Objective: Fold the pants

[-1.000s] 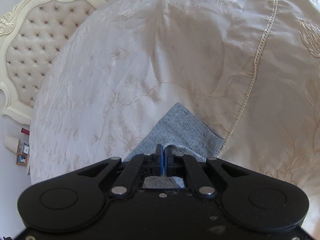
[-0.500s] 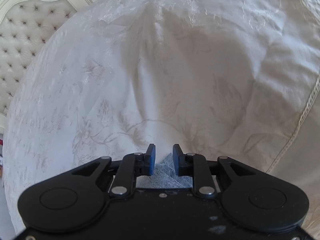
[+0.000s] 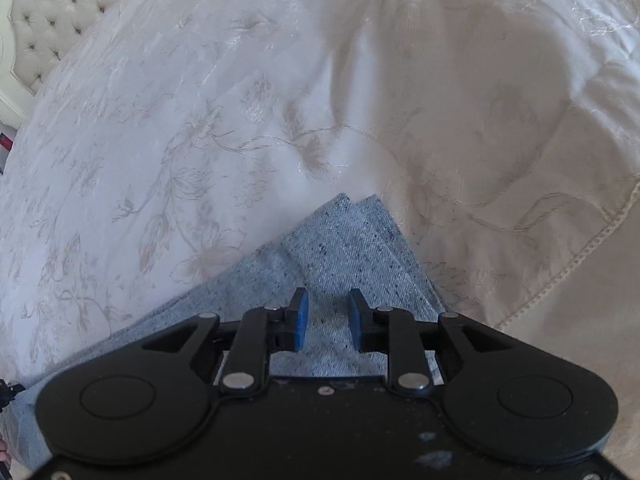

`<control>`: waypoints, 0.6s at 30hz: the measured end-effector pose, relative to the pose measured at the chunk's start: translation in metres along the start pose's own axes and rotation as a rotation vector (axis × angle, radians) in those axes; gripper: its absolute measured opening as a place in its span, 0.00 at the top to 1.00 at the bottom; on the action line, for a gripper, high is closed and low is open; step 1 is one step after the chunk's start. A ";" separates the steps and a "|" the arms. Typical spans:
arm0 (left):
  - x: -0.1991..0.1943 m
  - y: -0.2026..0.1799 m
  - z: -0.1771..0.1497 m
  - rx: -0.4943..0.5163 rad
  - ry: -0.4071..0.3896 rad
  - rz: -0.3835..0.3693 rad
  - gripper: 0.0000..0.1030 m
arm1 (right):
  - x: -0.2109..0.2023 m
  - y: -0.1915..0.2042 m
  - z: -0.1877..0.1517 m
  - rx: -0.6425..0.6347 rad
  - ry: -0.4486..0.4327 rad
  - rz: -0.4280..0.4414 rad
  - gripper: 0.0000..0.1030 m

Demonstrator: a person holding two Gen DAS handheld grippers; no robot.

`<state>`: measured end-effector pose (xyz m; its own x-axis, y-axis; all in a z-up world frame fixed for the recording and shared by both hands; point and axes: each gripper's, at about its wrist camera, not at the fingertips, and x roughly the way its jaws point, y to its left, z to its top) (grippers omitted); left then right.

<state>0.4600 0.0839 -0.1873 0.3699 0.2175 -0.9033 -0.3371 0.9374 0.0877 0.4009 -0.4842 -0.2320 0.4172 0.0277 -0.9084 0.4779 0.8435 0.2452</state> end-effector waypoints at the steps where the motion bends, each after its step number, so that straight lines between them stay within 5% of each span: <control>1: 0.001 -0.001 0.001 -0.004 -0.003 0.000 0.95 | 0.009 -0.001 0.004 0.011 0.001 -0.023 0.76; 7: 0.009 -0.005 0.004 -0.009 0.009 0.013 0.95 | 0.026 -0.009 0.022 -0.001 -0.024 -0.157 0.76; 12: 0.009 -0.004 0.009 0.012 0.028 -0.007 0.94 | -0.012 -0.005 0.010 -0.016 -0.076 -0.087 0.76; 18: 0.022 0.002 0.028 -0.021 0.144 -0.021 0.87 | -0.035 0.033 -0.018 -0.118 -0.089 0.042 0.76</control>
<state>0.4917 0.0981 -0.1957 0.2493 0.1554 -0.9559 -0.3490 0.9351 0.0610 0.3885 -0.4477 -0.1981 0.5048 0.0212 -0.8630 0.3667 0.8997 0.2366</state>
